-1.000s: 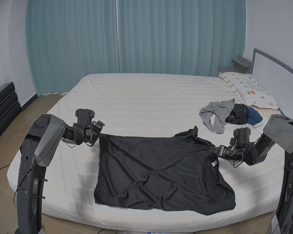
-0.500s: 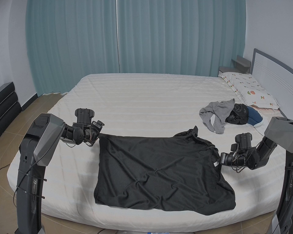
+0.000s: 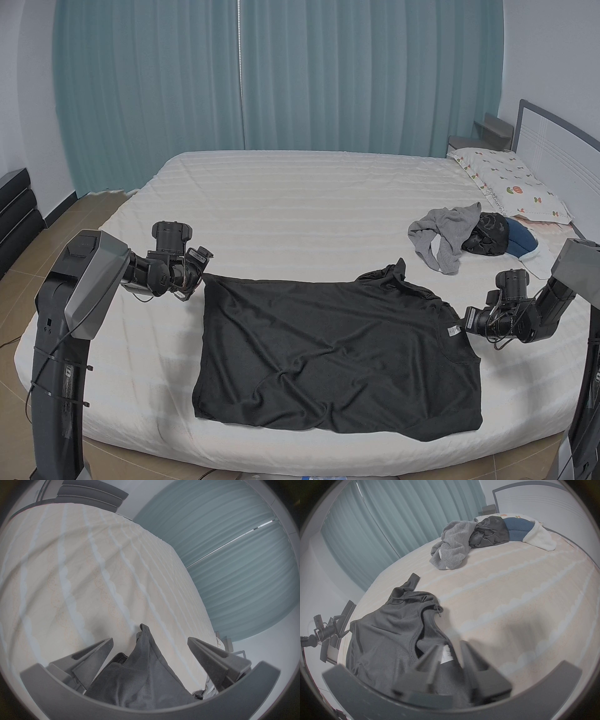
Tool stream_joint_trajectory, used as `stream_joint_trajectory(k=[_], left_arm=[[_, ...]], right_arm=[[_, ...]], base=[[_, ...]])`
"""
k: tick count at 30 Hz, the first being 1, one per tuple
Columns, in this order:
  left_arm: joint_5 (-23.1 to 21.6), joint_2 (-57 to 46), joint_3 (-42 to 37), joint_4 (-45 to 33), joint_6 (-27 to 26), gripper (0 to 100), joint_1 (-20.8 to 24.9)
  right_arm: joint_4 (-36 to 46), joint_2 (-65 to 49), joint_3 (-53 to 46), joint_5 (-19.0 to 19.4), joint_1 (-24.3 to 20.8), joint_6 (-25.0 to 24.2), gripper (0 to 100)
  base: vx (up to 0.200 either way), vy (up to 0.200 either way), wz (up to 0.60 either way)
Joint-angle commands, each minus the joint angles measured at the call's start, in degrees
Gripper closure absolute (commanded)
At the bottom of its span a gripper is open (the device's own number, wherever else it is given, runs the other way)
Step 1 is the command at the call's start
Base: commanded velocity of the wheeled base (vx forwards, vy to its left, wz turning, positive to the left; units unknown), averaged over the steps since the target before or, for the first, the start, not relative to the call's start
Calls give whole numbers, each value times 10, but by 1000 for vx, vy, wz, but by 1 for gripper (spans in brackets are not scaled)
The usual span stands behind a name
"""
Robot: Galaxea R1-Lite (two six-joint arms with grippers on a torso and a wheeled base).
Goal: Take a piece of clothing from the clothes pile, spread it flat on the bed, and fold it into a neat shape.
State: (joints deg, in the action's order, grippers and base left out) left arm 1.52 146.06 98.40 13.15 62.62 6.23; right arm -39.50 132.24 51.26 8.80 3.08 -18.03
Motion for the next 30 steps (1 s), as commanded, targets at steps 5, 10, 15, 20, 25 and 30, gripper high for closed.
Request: stream_joint_trajectory(k=[5,10,15,20,25,30], left_arm=[[-33,-89,-102,22,7,0,3],[-75,-150,-180,24,29,0,10],[-80,-195,-272,27,29,0,17],[-91,-228,-354,47,28,0,27],[-89,-244,-451,100,25,0,60],[-79,-243,-510,143,22,0,91]], right_arm=[[-1,-62,-20,52,7,-78,0],[-7,-100,-76,57,7,-113,0],[-62,-132,-136,61,10,-145,0],[-85,-146,-172,61,7,-185,0],[-93,-143,-209,63,8,-191,0],[-131,-139,-231,61,6,-223,0]], base=[[0,0,0],[-40,0,0],[-200,0,0],[-200,0,0],[-200,0,0],[-200,0,0]])
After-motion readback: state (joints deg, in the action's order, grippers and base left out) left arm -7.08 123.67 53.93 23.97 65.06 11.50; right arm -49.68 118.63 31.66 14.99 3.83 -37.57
